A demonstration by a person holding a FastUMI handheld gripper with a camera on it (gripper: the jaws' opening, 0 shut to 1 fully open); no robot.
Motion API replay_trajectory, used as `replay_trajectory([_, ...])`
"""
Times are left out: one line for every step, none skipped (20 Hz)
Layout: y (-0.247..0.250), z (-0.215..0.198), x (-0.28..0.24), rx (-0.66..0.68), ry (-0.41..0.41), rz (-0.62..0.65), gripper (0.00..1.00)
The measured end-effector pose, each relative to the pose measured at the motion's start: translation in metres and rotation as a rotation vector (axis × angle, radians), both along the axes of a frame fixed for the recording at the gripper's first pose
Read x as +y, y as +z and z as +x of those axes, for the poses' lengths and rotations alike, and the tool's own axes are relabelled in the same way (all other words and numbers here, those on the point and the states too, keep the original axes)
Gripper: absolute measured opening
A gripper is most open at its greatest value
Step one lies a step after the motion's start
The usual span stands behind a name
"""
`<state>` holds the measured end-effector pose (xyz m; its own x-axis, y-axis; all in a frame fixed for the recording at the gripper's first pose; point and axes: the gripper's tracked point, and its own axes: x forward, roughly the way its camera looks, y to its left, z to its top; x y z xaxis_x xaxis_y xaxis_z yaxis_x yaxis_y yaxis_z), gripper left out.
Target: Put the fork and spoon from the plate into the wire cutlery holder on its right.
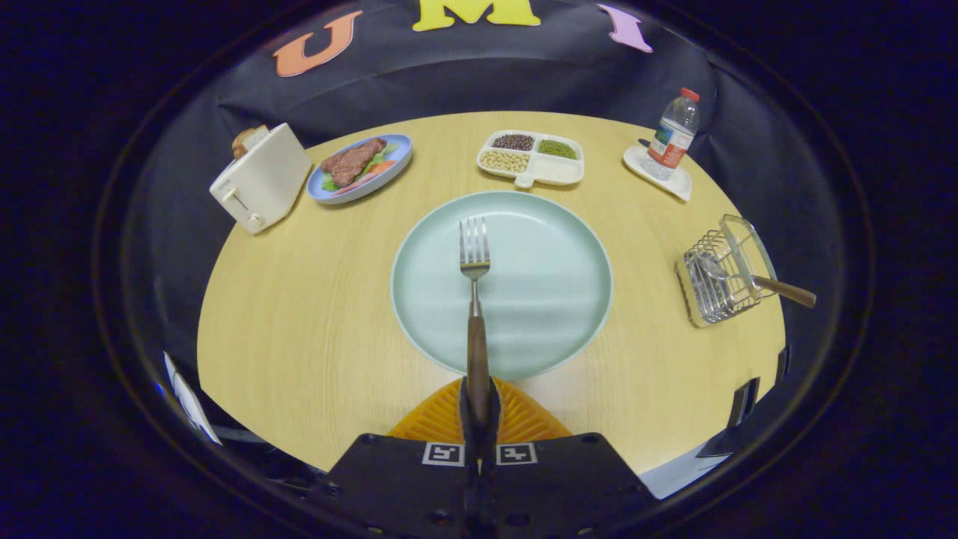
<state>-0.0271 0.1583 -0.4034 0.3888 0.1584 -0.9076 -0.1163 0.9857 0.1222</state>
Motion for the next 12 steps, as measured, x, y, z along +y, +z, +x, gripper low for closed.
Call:
replay_trajectory([0.006,0.002,-0.003,-0.005,-0.005,0.009,0.01])
replay_trajectory([0.010,0.001,-0.006,-0.005,-0.008,0.016,0.01])
replay_trajectory([0.015,0.001,-0.010,-0.006,-0.009,0.022,0.01])
replay_trajectory([0.020,0.002,-0.015,-0.015,-0.008,0.022,0.01])
replay_trajectory([0.025,0.004,-0.023,-0.024,-0.005,0.022,0.01])
replay_trajectory([0.031,0.005,-0.030,-0.032,-0.003,0.029,0.00])
replay_trajectory([0.036,0.005,-0.038,-0.036,-0.004,0.028,0.01])
replay_trajectory([0.043,0.006,-0.050,-0.048,-0.009,0.028,0.01])
replay_trajectory([0.049,0.007,-0.060,-0.057,-0.013,0.026,0.00])
replay_trajectory([0.054,0.008,-0.072,-0.067,-0.018,0.025,0.01])
replay_trajectory([0.059,0.009,-0.084,-0.073,-0.019,0.020,0.01])
replay_trajectory([0.063,0.009,-0.097,-0.082,-0.021,0.012,0.01])
